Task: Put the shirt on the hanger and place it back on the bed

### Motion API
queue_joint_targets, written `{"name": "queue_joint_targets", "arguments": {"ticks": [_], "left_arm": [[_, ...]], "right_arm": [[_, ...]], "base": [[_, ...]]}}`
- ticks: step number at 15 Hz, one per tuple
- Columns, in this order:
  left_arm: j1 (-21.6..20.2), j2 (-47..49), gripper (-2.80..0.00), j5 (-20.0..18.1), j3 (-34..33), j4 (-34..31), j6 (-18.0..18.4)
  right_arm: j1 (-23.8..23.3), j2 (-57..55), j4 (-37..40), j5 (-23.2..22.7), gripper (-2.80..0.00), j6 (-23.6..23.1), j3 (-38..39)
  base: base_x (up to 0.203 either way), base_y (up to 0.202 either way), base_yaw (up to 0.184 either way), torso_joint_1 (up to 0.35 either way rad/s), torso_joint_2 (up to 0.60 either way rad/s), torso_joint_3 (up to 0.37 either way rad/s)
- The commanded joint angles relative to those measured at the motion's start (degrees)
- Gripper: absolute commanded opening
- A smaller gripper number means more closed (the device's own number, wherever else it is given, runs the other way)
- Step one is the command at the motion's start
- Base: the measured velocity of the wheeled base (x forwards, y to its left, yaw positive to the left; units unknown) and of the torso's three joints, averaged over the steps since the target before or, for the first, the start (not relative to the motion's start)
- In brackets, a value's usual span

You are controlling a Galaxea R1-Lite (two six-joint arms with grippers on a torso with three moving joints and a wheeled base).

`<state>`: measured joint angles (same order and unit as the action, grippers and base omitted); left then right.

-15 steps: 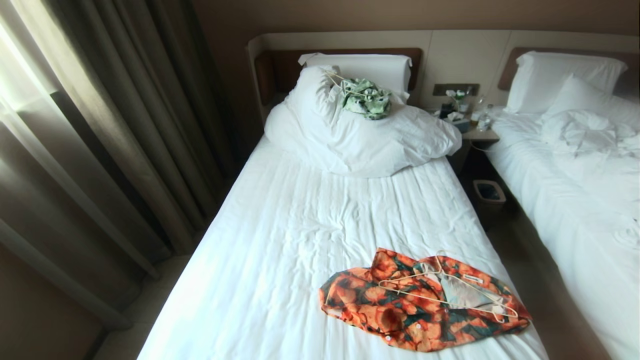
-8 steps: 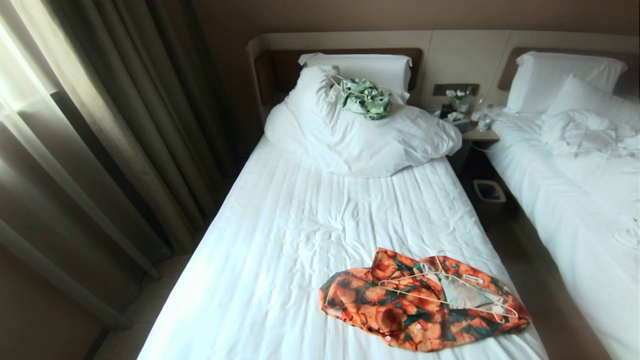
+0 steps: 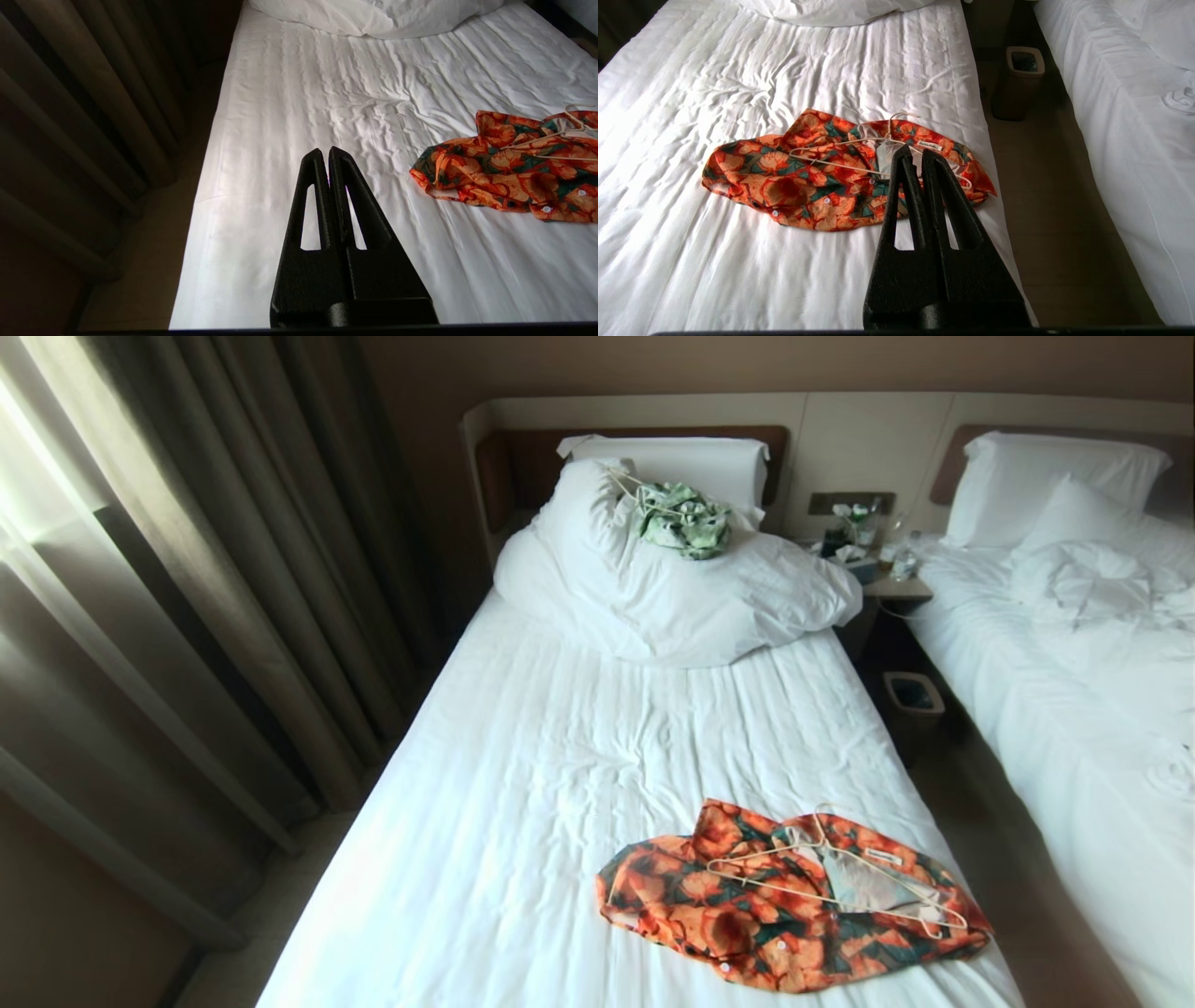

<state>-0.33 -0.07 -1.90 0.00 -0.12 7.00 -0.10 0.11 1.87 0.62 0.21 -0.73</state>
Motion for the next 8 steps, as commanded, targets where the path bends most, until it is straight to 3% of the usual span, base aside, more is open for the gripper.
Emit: {"name": "queue_joint_targets", "arguments": {"ticks": [1, 8], "left_arm": [[0.0, 0.0, -2.8, 0.0, -0.1, 0.0, 0.0], [0.0, 0.0, -2.8, 0.0, -0.1, 0.0, 0.0]], "right_arm": [[0.0, 0.0, 0.0, 0.0, -2.8, -0.2, 0.0], [0.0, 0.1, 0.0, 0.0, -2.8, 0.1, 0.0]], "base": [[0.0, 0.0, 0.0, 0.0, 0.0, 0.0], [0.0, 0.0, 0.0, 0.0, 0.0, 0.0]]}}
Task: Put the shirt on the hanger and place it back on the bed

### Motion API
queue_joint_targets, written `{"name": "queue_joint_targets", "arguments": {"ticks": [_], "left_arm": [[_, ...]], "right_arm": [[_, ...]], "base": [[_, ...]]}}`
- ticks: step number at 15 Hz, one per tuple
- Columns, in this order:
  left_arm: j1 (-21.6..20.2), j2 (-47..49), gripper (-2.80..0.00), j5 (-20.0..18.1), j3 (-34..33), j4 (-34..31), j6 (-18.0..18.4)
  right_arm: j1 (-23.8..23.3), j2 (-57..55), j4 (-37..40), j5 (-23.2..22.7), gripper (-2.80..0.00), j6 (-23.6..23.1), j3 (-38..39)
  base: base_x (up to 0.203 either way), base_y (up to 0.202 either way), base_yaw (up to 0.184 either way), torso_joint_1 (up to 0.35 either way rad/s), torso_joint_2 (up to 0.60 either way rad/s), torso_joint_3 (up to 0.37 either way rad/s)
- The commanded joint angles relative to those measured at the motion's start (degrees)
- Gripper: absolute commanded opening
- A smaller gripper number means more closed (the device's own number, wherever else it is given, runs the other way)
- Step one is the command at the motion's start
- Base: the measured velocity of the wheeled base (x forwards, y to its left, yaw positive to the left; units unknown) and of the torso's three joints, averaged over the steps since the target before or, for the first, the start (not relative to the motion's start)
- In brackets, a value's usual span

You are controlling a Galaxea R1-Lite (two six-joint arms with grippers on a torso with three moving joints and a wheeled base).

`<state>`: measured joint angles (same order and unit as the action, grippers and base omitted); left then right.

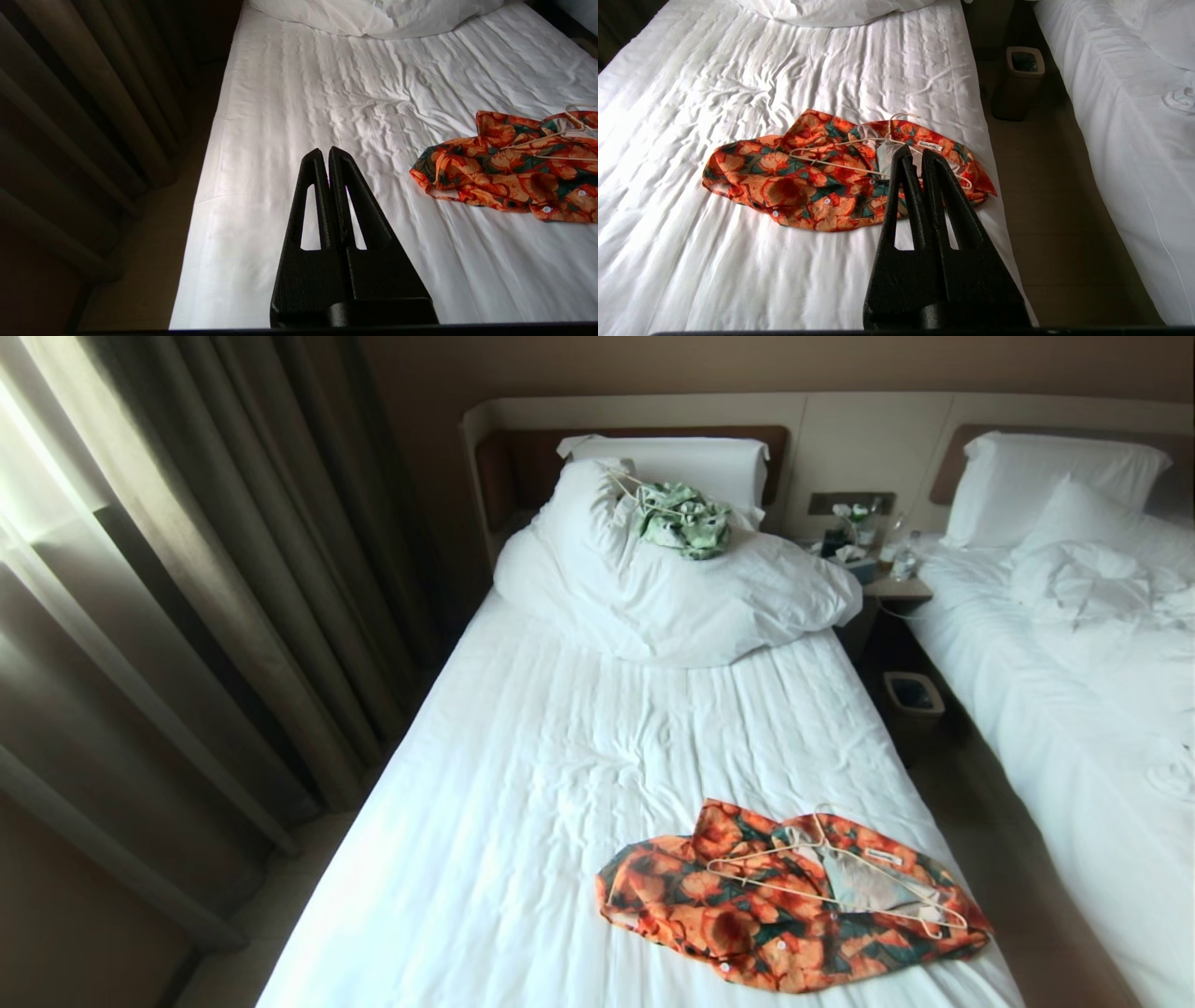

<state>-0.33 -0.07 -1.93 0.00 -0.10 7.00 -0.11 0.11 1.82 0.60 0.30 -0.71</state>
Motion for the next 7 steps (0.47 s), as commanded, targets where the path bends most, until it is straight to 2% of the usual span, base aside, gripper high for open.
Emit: {"name": "queue_joint_targets", "arguments": {"ticks": [1, 7], "left_arm": [[0.0, 0.0, -2.8, 0.0, -0.1, 0.0, 0.0], [0.0, 0.0, -2.8, 0.0, -0.1, 0.0, 0.0]], "right_arm": [[-0.1, 0.1, 0.0, 0.0, -2.8, 0.0, 0.0], [0.0, 0.1, 0.0, 0.0, -2.8, 0.1, 0.0]], "base": [[0.0, 0.0, 0.0, 0.0, 0.0, 0.0], [0.0, 0.0, 0.0, 0.0, 0.0, 0.0]]}}
